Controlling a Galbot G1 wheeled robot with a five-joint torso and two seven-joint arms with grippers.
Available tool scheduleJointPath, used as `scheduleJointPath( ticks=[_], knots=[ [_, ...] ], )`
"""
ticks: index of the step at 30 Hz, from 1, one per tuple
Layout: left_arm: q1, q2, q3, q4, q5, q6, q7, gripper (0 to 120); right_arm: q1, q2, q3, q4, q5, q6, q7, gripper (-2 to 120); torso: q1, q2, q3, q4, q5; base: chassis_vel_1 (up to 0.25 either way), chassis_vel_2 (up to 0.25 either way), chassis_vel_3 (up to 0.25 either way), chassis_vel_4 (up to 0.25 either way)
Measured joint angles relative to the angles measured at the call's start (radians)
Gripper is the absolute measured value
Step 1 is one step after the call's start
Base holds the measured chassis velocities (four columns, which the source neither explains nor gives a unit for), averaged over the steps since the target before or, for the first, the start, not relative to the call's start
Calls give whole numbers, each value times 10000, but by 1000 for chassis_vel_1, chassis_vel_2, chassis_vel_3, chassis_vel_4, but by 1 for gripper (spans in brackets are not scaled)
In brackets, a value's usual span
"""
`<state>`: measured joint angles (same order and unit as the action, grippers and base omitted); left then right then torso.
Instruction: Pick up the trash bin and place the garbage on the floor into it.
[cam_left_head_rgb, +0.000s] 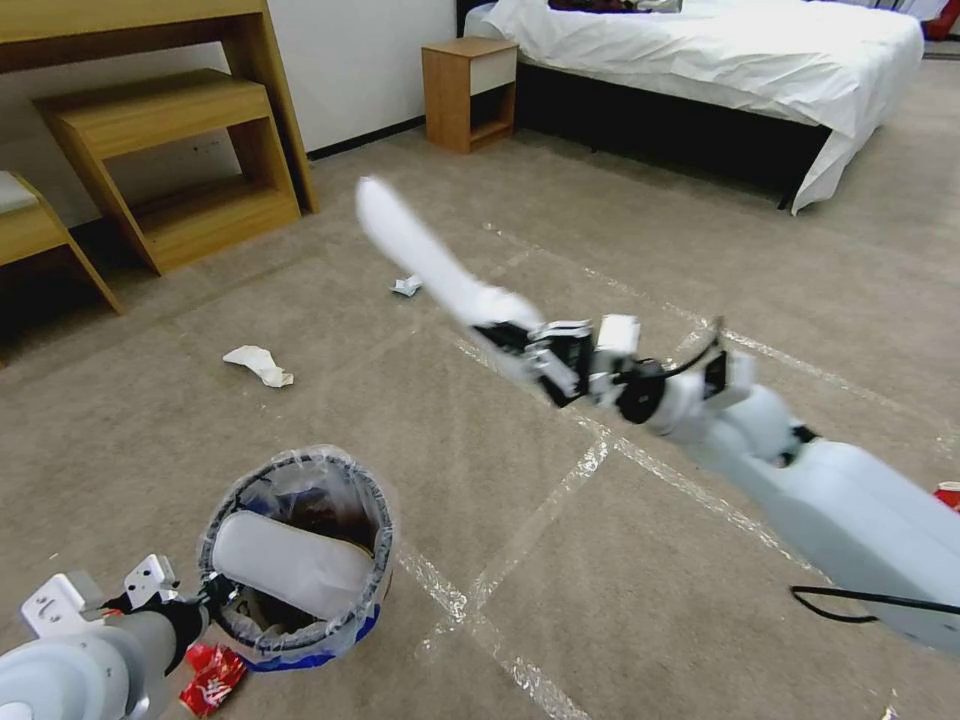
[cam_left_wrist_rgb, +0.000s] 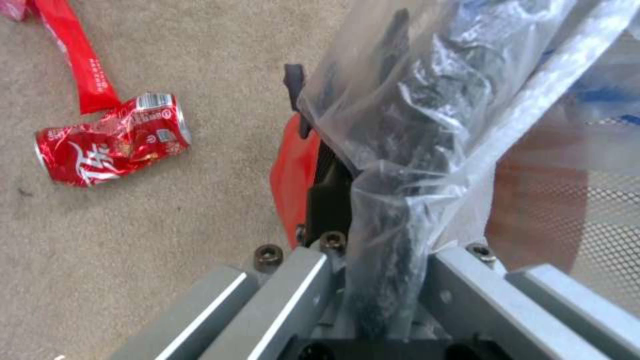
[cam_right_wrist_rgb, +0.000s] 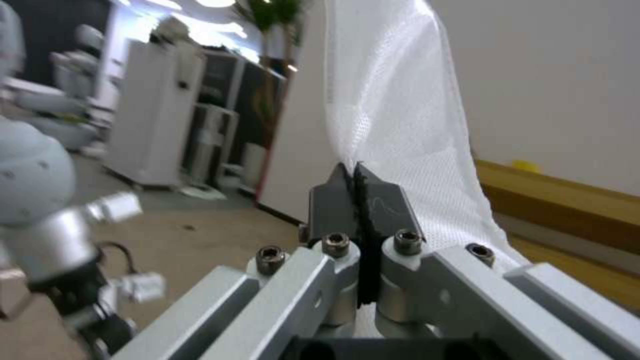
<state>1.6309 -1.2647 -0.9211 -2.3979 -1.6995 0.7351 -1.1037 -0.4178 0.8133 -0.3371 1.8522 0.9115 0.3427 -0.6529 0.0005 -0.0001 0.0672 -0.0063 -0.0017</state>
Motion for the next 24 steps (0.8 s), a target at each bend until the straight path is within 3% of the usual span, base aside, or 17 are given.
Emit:
scheduleJointPath(
  ticks=[9,17,24],
  knots=[
    [-3,-42,-101,69,25,-8,6,0,1205,1877,-2235,-861,-547,-4,63,0,0,0,1,1,-1,0,0,0,0],
    [-157,-21,-85,189,41,-23,10,0,1383,3220,-3135,-1451,-762,5,145,0,0,0,0,0,0,0,0,0,0],
    [-185,29,-97,211,20,-34,15,0,1044,3869,-3375,-1884,-988,65,140,0,0,1,-2,-1,-1,0,0,0,0]
  ],
)
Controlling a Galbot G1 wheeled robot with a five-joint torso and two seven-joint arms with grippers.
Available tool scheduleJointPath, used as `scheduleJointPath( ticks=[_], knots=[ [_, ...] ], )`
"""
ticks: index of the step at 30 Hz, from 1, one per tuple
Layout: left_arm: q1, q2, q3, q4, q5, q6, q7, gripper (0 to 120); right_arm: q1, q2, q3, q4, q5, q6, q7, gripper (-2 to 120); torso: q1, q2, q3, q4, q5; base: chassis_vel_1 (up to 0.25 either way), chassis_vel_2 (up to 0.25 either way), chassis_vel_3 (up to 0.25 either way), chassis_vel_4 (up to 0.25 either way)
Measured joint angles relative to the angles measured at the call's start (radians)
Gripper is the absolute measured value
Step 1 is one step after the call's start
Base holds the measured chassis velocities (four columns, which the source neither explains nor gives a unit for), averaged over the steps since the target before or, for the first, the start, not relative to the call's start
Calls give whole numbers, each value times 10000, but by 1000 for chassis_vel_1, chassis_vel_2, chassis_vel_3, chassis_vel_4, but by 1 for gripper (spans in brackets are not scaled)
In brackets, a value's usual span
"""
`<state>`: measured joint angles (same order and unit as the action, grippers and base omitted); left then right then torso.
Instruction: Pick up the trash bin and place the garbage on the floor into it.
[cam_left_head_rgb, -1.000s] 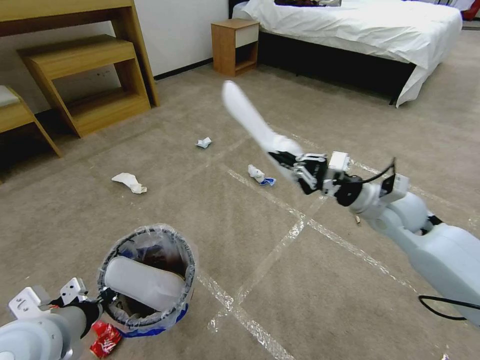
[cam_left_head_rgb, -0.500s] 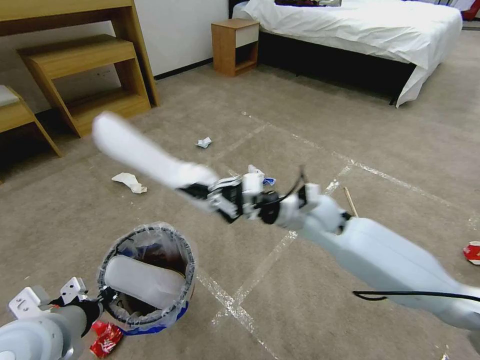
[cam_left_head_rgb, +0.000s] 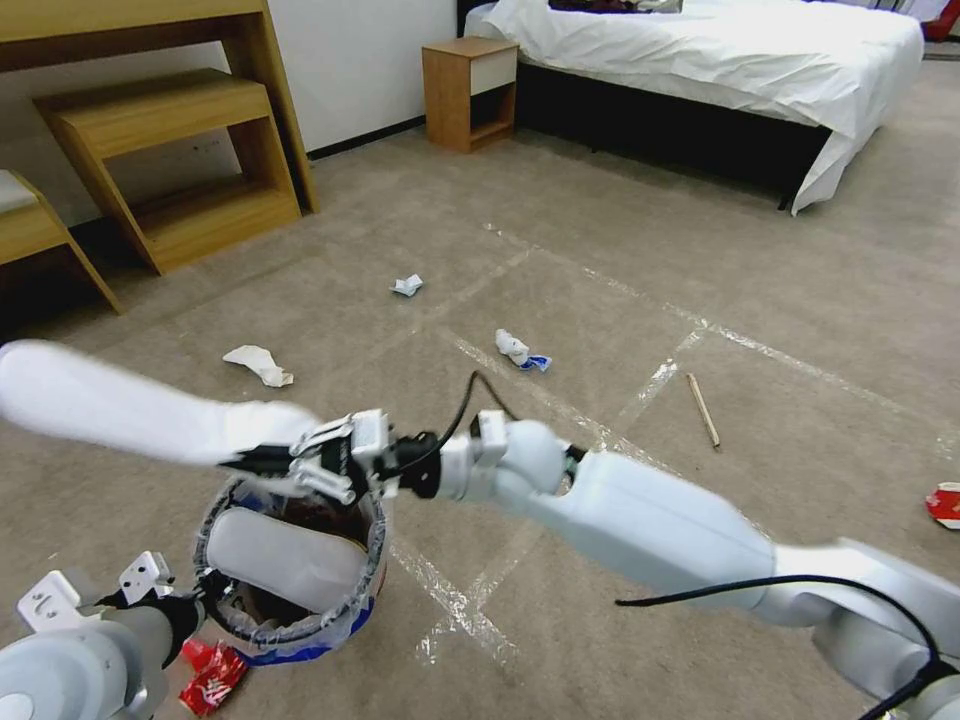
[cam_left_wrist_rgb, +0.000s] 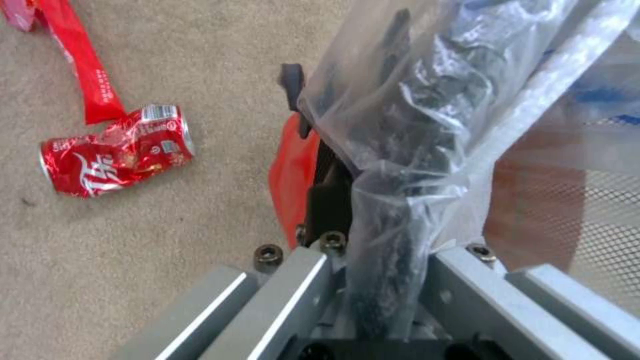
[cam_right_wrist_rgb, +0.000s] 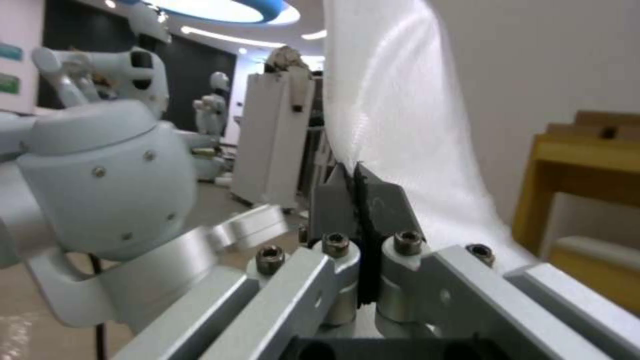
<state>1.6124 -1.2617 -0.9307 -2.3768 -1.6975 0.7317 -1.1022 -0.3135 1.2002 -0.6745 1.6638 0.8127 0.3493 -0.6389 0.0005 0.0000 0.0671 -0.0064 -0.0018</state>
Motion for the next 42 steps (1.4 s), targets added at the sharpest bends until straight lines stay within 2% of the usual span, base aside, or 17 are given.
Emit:
scheduleJointPath(
  ticks=[8,20,42],
  knots=[
    [29,-40,-10,-2,-2,-4,1,0,-899,762,-142,-697,-540,123,-40,0,0,-1,1,1,4,0,0,0,0],
    [75,-120,27,-55,64,-4,1,0,-2001,733,232,-1063,-1116,260,-75,0,0,0,1,2,5,0,0,0,0],
    [96,-87,-2,-139,66,-23,-2,0,-2728,646,708,-1680,-1570,553,-124,0,0,0,1,2,5,0,0,0,0]
  ],
)
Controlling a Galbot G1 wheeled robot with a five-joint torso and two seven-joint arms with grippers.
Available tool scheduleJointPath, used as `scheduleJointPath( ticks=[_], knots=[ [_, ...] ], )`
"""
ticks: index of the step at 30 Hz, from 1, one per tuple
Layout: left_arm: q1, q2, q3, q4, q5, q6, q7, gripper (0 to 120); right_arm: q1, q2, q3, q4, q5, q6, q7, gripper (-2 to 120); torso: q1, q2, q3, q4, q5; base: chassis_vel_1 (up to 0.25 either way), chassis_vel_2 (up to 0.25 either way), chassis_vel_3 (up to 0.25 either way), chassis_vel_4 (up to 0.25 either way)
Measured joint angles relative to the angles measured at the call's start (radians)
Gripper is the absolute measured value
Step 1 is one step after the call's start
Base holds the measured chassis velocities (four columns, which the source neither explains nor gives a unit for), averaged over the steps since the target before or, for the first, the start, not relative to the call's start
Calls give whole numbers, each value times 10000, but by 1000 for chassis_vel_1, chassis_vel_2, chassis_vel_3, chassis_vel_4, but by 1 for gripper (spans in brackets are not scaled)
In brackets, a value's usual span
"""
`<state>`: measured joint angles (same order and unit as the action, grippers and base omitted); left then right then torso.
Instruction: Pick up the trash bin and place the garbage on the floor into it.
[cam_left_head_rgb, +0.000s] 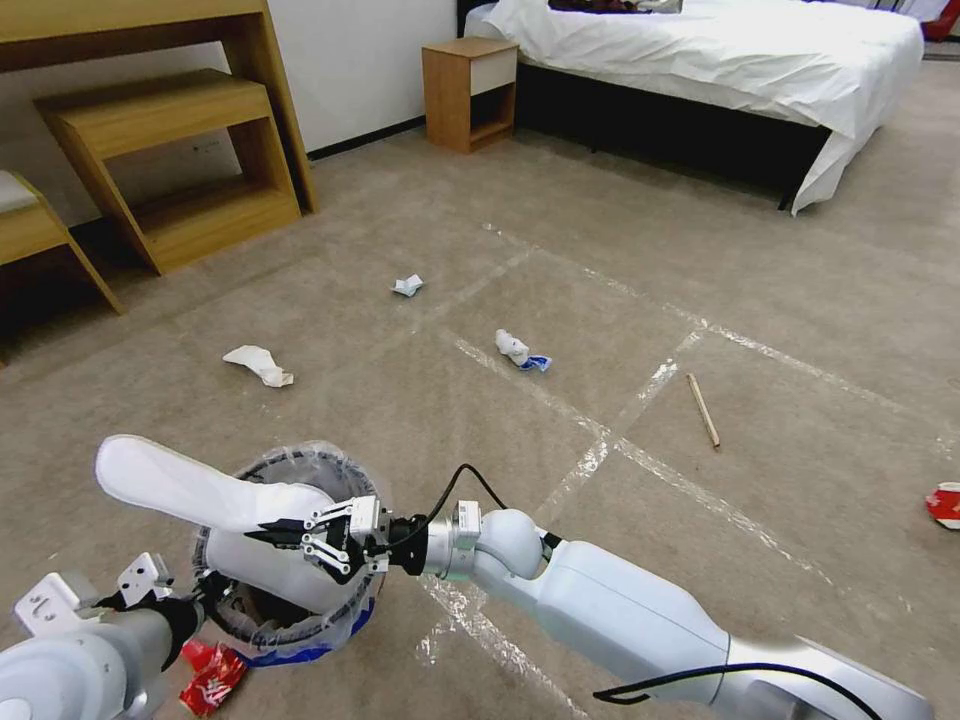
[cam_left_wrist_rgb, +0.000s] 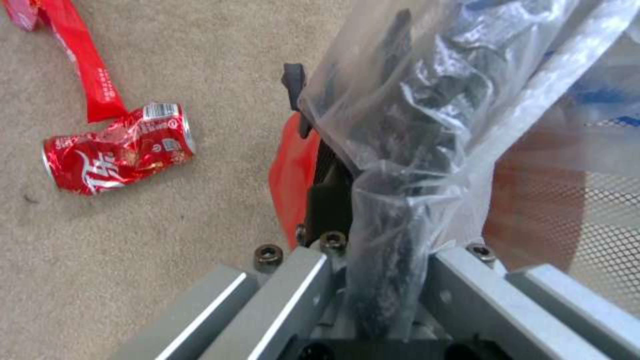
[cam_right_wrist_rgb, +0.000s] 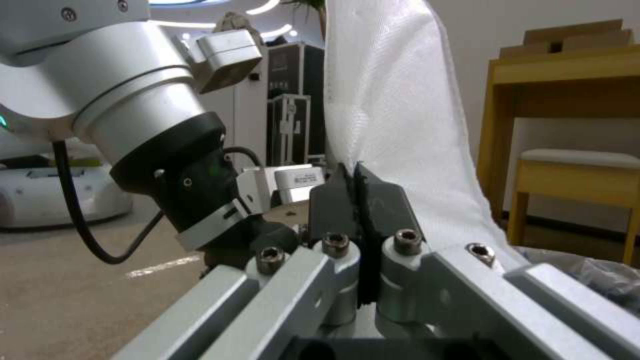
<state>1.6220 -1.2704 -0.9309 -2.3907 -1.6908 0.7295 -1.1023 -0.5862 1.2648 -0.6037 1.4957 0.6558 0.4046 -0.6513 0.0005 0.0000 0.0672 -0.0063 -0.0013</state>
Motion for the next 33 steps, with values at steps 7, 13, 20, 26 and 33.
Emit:
scheduleJointPath(
  ticks=[7,13,20,26,33],
  knots=[
    [2,-1,-29,-16,-17,0,0,0,-57,116,-145,-152,-93,80,6,11,0,0,0,1,0,0,0,0,0],
    [2,-29,-25,-28,-16,-1,0,0,-29,175,-290,-246,-165,177,73,33,0,0,1,1,0,0,0,0,0],
    [6,11,-37,-37,-17,0,0,0,102,204,-358,-270,-69,45,66,58,0,0,1,1,0,0,0,0,0],
    [3,56,-60,-48,-32,-4,0,0,144,154,-352,-160,55,-132,87,79,0,0,0,0,-1,0,0,0,0],
    [7,65,-55,-48,-36,-8,0,0,170,107,-310,-83,47,-98,118,99,0,0,0,0,0,0,0,0,0]
  ],
)
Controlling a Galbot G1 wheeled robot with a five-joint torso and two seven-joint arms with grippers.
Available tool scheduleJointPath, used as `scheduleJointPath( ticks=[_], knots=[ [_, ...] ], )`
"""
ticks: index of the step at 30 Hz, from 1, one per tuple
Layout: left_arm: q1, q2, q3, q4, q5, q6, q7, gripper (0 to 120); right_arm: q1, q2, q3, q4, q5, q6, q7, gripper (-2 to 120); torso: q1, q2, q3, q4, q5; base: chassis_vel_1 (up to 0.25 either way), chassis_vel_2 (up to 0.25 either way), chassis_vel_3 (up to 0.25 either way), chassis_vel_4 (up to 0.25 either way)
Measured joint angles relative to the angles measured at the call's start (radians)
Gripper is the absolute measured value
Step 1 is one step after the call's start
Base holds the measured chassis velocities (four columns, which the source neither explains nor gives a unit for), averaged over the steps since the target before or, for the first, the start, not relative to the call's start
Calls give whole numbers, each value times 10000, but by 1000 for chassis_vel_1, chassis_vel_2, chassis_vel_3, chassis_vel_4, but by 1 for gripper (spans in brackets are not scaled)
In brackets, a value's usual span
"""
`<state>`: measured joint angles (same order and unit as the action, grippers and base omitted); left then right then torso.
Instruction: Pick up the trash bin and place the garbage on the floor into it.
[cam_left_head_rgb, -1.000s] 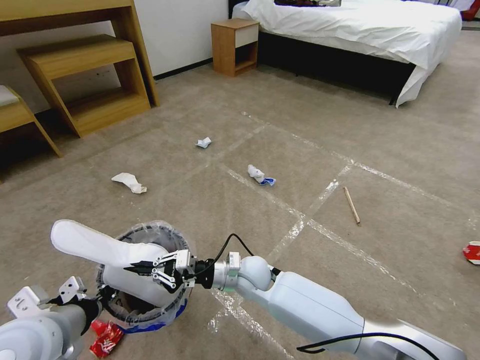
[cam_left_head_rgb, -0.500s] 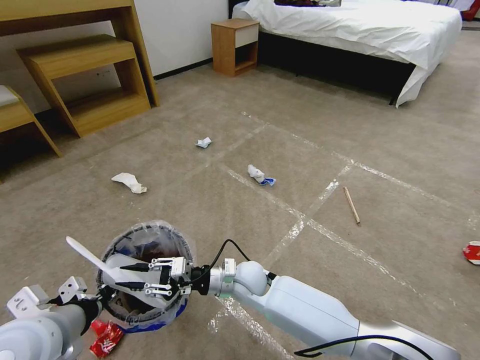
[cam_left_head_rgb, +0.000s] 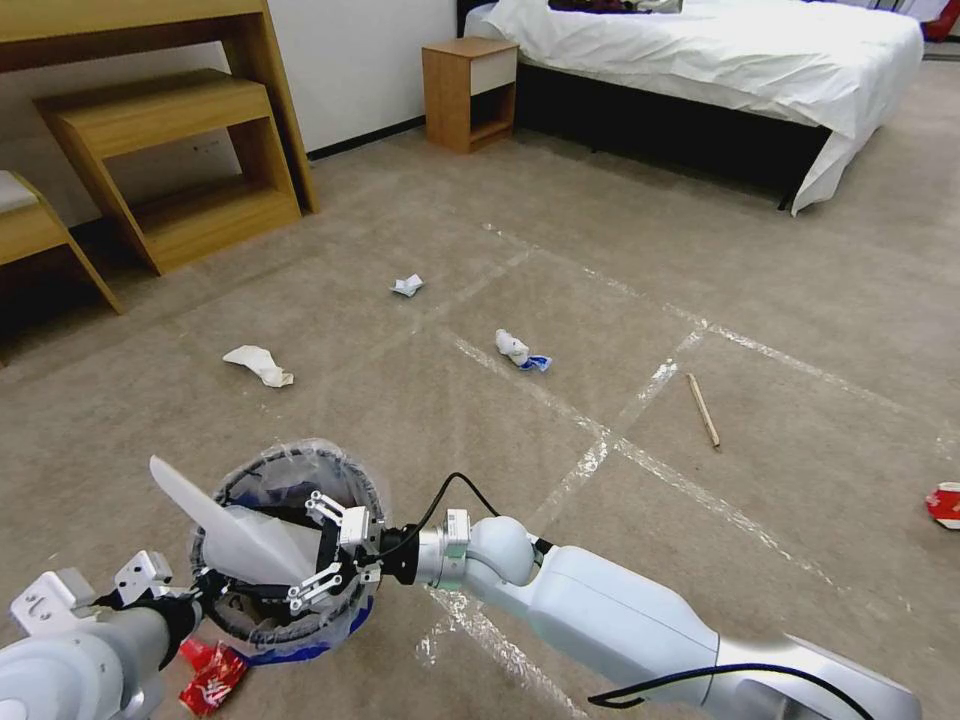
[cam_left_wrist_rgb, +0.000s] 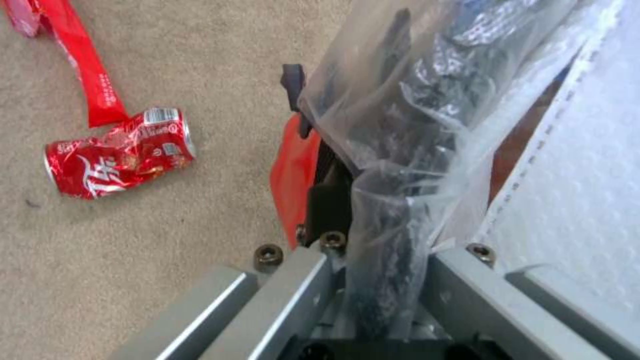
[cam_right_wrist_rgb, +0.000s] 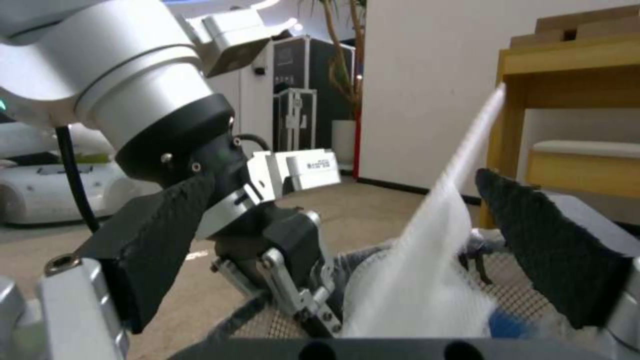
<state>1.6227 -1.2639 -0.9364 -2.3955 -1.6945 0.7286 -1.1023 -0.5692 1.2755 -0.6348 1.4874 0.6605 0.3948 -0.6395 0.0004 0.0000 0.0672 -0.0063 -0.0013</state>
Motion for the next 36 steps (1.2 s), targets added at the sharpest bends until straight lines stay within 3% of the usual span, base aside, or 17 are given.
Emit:
scheduleJointPath(
  ticks=[16,25,32,36],
  knots=[
    [-5,26,-11,14,-1,-3,-9,0,619,-357,603,965,345,-118,400,100,0,0,0,2,0,0,0,0,0],
    [-63,117,6,44,-39,-8,-9,0,1203,-1105,1559,1571,816,-252,828,100,0,0,0,0,0,0,0,0,0],
    [-65,167,-14,44,-92,-17,-9,0,1494,-1861,2191,1984,1022,-456,1926,100,0,0,0,4,1,0,0,0,0],
    [-68,323,-112,9,-232,-25,-9,0,1105,-2943,3427,2040,1126,-617,3269,100,1,0,0,0,3,0,0,0,0]
  ],
)
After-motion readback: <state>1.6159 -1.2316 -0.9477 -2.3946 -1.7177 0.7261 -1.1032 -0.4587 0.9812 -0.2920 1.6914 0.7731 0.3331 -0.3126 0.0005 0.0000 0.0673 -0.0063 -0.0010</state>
